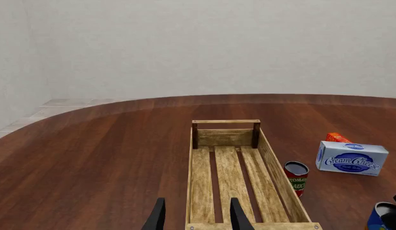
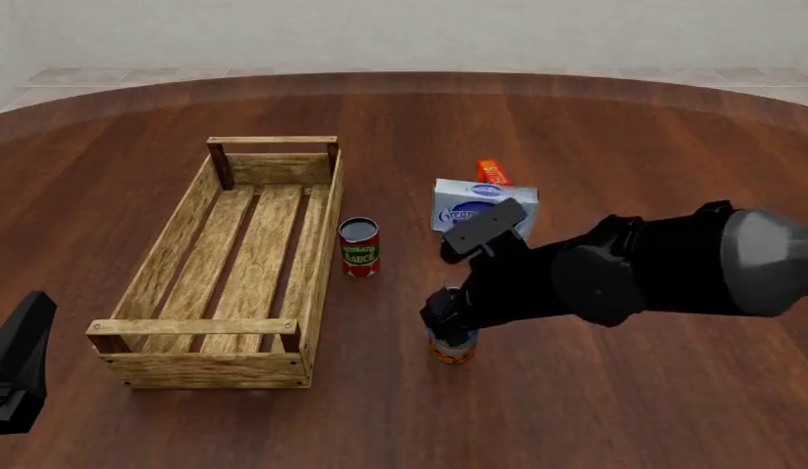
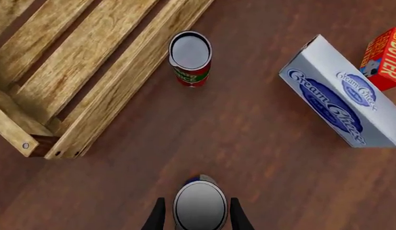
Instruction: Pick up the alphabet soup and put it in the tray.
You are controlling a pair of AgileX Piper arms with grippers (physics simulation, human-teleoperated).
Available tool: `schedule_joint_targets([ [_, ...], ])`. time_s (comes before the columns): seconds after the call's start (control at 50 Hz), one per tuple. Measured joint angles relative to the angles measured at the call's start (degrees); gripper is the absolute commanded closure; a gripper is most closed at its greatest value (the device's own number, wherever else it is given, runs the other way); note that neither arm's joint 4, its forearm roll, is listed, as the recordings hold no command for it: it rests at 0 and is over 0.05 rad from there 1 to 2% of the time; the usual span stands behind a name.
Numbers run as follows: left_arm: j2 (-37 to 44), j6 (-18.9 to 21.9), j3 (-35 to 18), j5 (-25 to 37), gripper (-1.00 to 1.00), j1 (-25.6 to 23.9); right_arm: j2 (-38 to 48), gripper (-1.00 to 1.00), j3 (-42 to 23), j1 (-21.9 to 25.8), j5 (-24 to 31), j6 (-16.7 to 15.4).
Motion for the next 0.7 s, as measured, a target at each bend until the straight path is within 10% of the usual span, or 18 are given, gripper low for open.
schedule_joint_targets([
  [0.7, 0.00, 0.00, 0.00, 0.00, -1.00, 0.00, 2.55, -1.00, 0.67, -0.07, -2.11, 0.86],
])
